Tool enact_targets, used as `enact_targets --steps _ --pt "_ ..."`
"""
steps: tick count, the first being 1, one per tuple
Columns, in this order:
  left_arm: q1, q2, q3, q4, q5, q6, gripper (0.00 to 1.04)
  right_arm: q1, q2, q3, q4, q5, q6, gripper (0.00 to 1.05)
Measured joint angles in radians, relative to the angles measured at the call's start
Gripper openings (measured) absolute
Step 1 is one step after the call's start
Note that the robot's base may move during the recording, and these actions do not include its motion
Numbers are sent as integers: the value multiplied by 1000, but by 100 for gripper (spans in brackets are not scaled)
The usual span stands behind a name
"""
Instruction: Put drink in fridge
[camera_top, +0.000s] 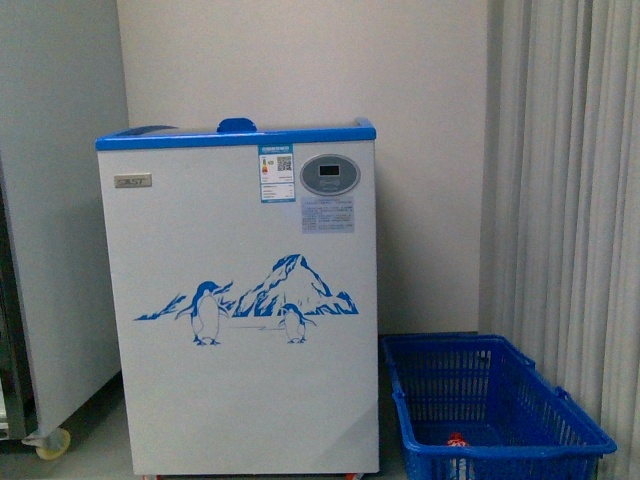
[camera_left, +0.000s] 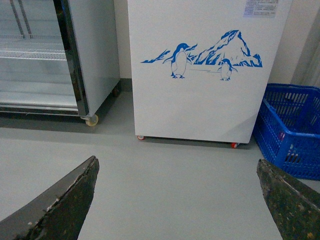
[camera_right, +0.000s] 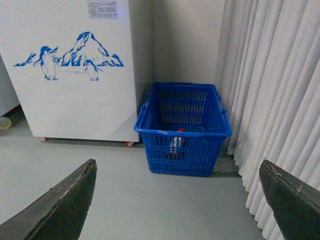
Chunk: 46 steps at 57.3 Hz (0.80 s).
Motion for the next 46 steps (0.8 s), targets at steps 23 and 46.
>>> enact_targets --steps 23,46 --pt "0 0 0 0 0 0 97 0 0 0 0 0 0 97" --pt "0 0 0 0 0 0 97 0 0 0 0 0 0 97"
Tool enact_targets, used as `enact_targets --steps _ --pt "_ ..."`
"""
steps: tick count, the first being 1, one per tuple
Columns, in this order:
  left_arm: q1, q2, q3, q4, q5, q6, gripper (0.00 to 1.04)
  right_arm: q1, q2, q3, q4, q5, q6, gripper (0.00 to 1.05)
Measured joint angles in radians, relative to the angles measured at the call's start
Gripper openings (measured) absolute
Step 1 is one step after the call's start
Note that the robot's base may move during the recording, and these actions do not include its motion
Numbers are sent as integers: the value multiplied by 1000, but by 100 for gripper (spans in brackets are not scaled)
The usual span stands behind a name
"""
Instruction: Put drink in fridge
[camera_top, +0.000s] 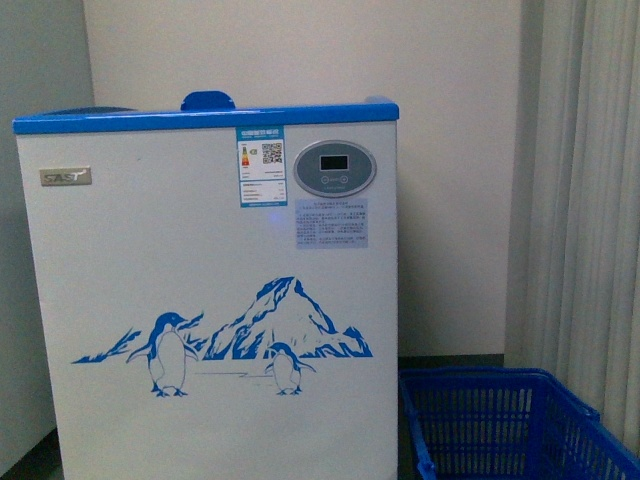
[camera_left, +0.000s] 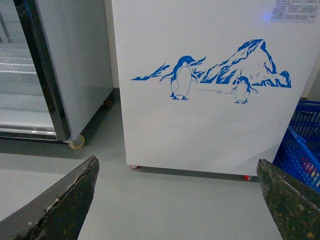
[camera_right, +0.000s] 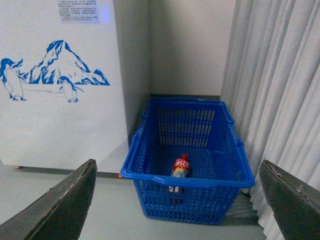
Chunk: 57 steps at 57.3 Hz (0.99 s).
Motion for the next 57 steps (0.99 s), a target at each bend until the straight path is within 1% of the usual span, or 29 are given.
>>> enact_targets --steps 57 --pt "0 0 0 0 0 0 97 0 0 0 0 0 0 97"
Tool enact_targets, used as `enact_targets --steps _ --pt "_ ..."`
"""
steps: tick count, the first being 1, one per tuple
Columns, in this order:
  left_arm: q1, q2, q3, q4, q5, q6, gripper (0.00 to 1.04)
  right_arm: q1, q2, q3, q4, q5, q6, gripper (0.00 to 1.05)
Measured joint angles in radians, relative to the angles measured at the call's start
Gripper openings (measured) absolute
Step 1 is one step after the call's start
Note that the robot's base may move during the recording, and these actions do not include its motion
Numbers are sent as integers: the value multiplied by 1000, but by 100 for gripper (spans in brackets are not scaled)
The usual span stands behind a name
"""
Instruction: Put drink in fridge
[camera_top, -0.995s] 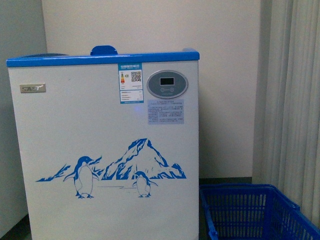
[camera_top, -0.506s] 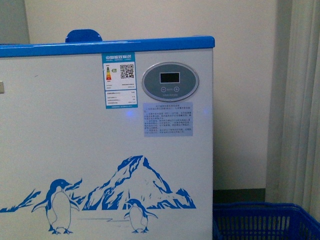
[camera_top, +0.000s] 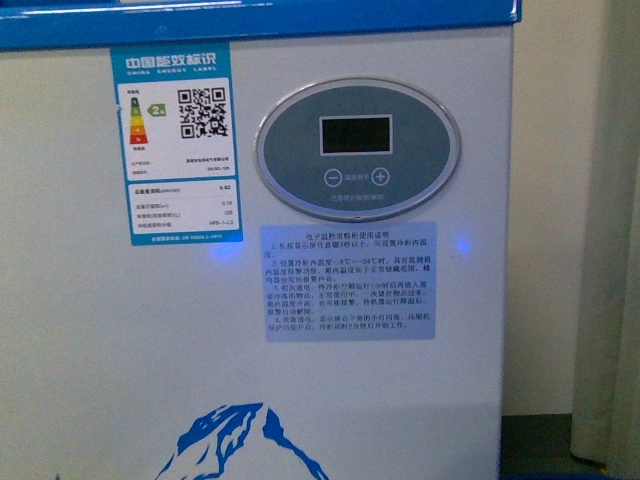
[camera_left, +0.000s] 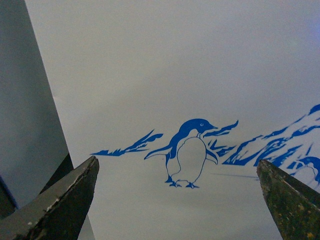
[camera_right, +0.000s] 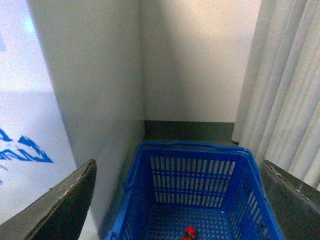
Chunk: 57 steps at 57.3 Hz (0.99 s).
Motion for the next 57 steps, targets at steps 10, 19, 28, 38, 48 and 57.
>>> enact_targets --steps 10,19,28,38,48,57 --pt "0 0 0 0 0 0 97 0 1 0 0 1 0 97" --pt "0 0 0 0 0 0 97 0 1 0 0 0 0 97" --pt "0 0 0 0 0 0 97 0 1 0 0 0 0 97" --pt "0 0 0 0 0 0 97 0 1 0 0 0 0 97" --pt "0 0 0 0 0 0 97 -152 534 200 -185 19 213 97" --pt "0 0 0 0 0 0 97 -239 1154 383 99 -39 213 97"
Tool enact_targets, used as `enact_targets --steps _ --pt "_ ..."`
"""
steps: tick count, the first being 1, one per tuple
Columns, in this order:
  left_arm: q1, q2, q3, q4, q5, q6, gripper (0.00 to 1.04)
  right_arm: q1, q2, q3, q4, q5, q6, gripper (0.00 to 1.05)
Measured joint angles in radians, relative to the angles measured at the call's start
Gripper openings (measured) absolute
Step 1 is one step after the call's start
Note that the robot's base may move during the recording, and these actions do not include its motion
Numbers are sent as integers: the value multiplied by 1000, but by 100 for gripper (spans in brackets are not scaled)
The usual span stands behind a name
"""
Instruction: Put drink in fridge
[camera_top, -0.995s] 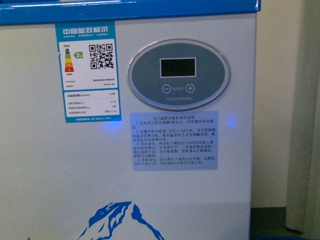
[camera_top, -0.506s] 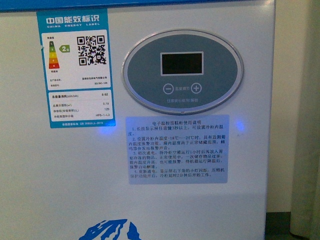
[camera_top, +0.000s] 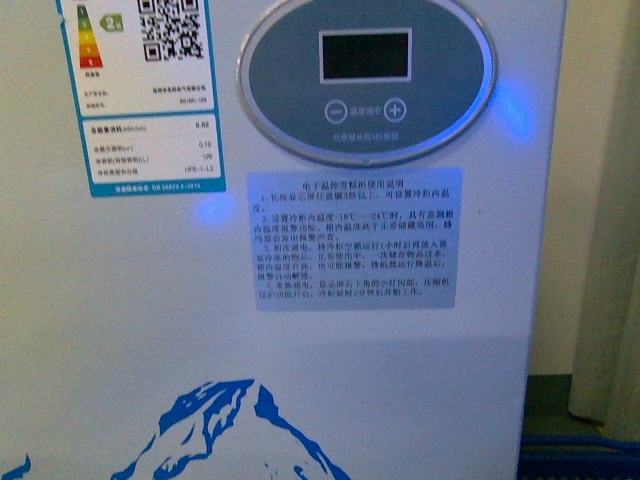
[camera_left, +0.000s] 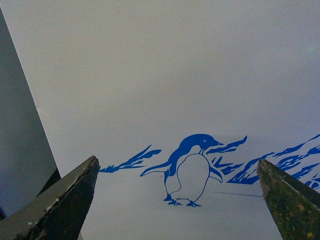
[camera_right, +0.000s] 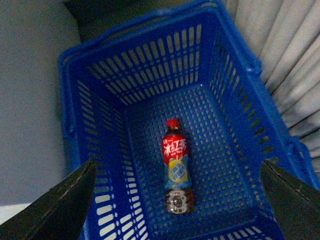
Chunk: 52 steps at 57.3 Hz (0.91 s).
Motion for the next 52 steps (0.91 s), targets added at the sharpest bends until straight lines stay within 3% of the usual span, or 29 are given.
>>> enact_targets --steps 18,33,52 --pt "0 0 0 0 0 0 97 55 910 307 306 38 25 97" --pt "0 0 0 0 0 0 97 101 1276 508 345 50 36 97" --pt "0 0 0 0 0 0 97 114 1628 800 284 72 23 97"
